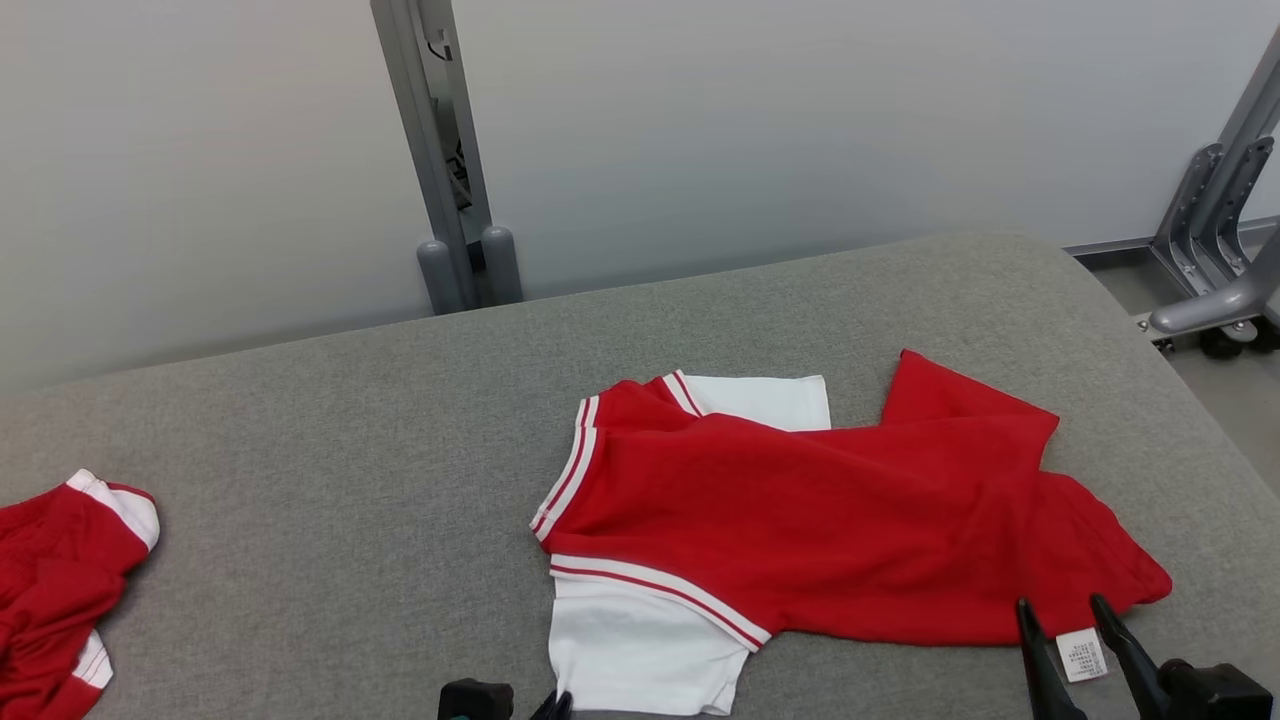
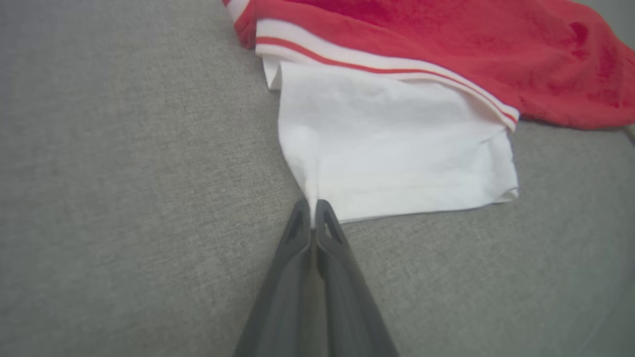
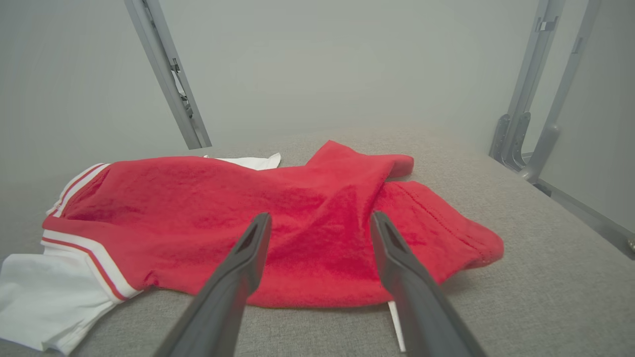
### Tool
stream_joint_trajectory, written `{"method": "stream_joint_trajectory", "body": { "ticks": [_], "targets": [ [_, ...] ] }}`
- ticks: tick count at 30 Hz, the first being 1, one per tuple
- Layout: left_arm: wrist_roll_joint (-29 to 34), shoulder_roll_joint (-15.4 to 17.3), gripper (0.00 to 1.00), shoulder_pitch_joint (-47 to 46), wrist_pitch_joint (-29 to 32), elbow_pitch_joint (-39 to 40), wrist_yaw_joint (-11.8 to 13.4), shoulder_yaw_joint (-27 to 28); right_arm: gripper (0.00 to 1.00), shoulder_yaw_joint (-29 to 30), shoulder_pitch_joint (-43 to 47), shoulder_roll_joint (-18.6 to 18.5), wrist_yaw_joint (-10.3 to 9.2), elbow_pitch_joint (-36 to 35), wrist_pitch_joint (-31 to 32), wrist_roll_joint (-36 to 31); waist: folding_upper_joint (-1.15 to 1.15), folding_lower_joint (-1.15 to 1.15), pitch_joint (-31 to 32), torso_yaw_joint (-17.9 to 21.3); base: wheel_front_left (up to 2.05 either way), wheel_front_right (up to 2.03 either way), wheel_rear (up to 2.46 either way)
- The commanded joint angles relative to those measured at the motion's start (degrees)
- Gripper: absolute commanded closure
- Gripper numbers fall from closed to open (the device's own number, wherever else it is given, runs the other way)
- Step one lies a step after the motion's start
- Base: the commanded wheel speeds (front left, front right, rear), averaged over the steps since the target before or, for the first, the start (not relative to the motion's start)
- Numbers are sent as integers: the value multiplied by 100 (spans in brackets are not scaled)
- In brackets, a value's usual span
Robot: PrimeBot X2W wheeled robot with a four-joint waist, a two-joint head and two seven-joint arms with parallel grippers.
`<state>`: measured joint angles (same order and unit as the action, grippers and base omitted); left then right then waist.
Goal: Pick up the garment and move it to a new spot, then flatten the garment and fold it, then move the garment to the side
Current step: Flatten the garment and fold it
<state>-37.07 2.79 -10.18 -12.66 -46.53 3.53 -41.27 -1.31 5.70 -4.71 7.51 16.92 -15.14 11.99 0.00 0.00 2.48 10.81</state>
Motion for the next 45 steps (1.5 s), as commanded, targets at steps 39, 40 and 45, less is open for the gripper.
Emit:
{"method": "stream_joint_trajectory", "body": {
  "ticks": [39, 40, 45],
  "targets": [
    [286, 251, 100, 215, -261, 923, 100, 752, 100, -265, -1600, -1070, -3, 3364, -14, 1766, 0, 0, -94, -429, 0, 0, 0],
    [233, 239, 100, 231, -261, 1034, 73, 839, 100, -247, -1592, -1090, -3, 3291, -14, 1761, 0, 0, -76, -435, 0, 0, 0],
    [-86, 178, 100, 319, -260, 1901, -185, 1475, 100, -99, -1491, -1197, -3, 2524, -10, 1844, 0, 0, 51, -436, 0, 0, 0]
  ]
}}
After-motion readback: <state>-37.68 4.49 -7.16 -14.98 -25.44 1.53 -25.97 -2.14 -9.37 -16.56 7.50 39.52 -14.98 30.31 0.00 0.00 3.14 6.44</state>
